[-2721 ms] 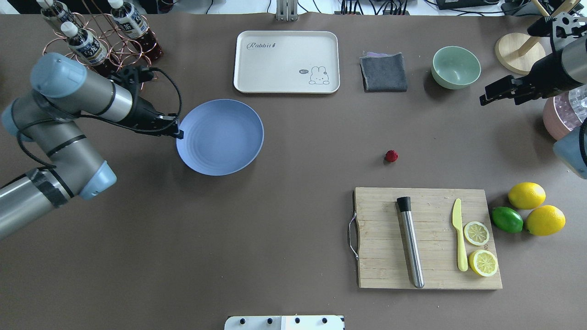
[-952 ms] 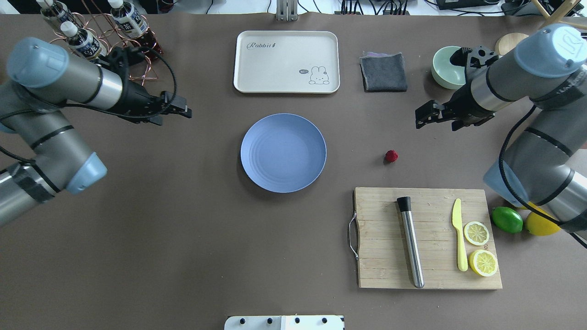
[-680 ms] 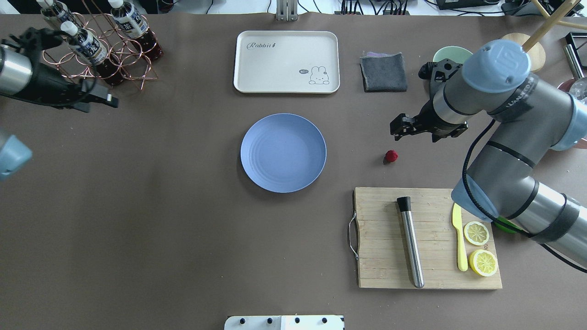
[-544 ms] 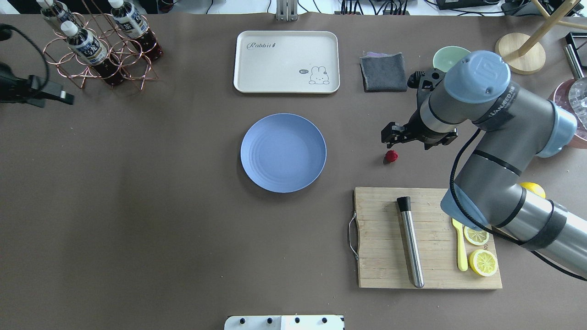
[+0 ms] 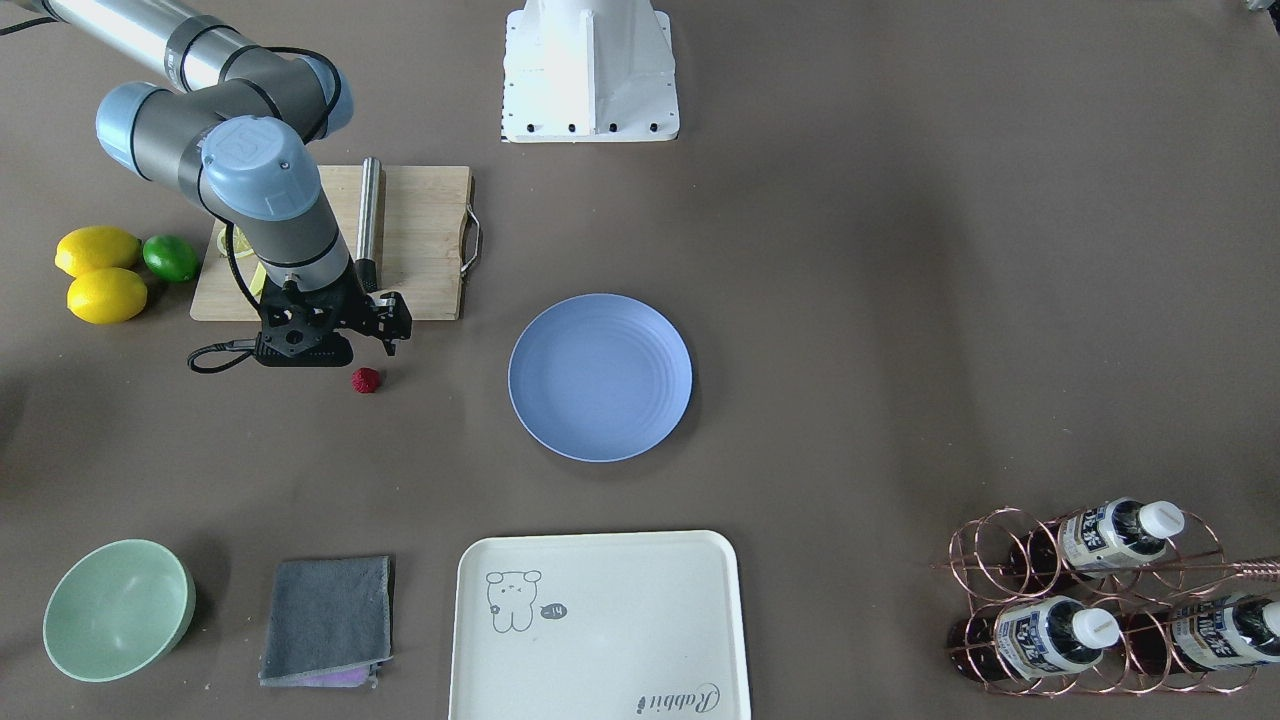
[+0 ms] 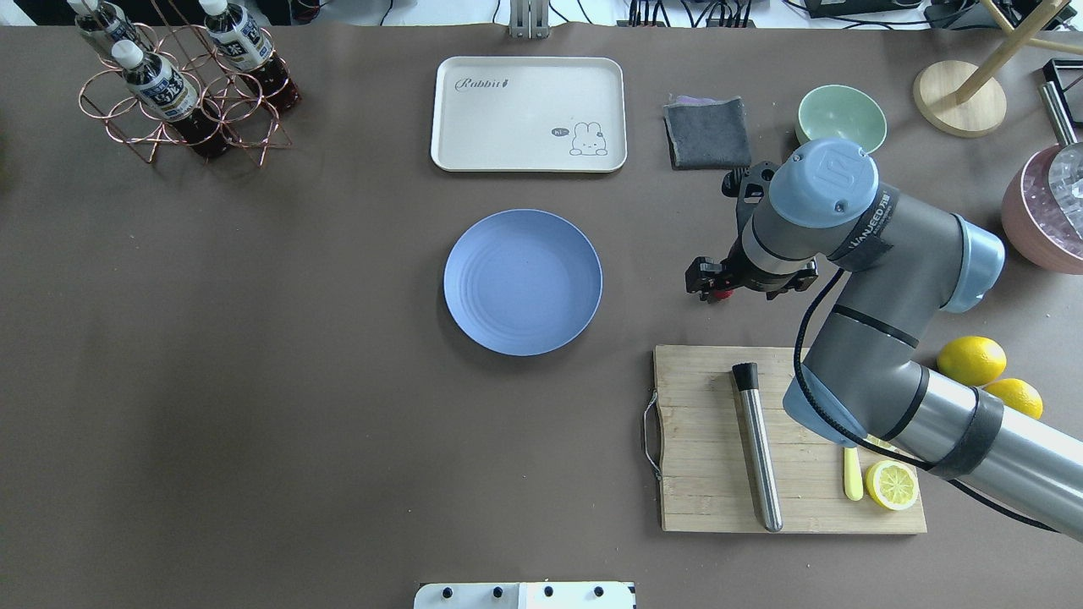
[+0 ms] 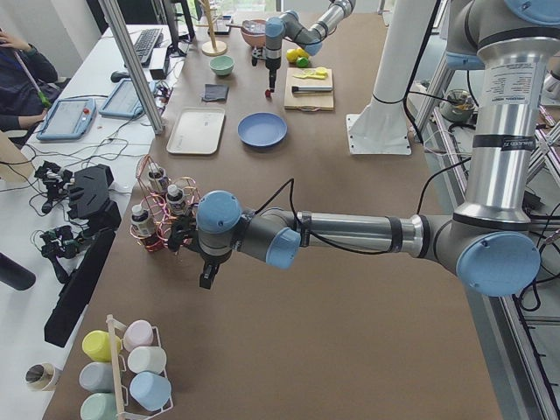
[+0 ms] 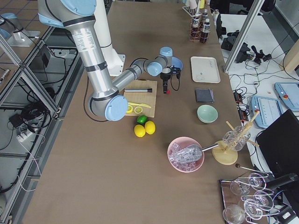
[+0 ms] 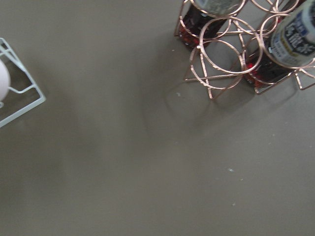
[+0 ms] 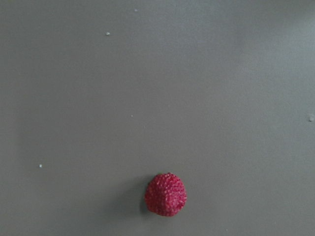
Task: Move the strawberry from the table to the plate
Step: 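Lower the right gripper and grasp the red strawberry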
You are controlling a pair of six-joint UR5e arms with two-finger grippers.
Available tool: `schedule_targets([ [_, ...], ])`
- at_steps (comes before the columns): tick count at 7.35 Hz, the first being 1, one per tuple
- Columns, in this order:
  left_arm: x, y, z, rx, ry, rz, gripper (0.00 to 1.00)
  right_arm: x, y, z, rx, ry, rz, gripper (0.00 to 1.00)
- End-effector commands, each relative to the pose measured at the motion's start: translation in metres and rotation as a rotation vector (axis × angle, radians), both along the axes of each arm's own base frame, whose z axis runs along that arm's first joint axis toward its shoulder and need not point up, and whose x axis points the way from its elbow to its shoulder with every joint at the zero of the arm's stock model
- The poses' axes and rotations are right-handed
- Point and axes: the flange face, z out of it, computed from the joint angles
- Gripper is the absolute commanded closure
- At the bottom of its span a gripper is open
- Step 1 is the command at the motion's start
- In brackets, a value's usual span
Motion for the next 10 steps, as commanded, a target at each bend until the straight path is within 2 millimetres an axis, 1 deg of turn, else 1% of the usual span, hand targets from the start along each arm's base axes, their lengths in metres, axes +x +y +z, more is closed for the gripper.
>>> schedule_targets([
  [1,-0.038,0.025,0.024,-0.001,-0.027,0.006,0.02,-0.017,-0.029,0.000,0.022,-0.005,-0.004,0.11],
  [2,-0.038,0.025,0.023,0.002,-0.028,0.006,0.02,-0.022,-0.034,0.002,0.016,0.002,-0.002,0.11],
  [3,-0.038,0.025,0.023,0.001,-0.026,0.006,0.02,-0.022,-0.034,0.003,0.015,0.000,-0.004,0.12],
  [4,-0.038,0.024,0.022,0.001,-0.024,0.006,0.02,-0.020,-0.033,0.008,0.020,-0.005,-0.005,0.14],
  [6,-0.039,0.021,0.018,0.003,-0.024,0.002,0.02,-0.017,-0.029,0.015,0.032,-0.023,-0.008,0.14],
  [9,-0.039,0.018,0.015,0.005,-0.024,0.000,0.02,-0.018,-0.026,0.014,0.031,-0.026,-0.008,0.15],
  [10,-0.039,0.018,0.015,0.006,-0.024,0.000,0.02,-0.017,-0.025,0.011,0.031,-0.028,0.004,0.38],
])
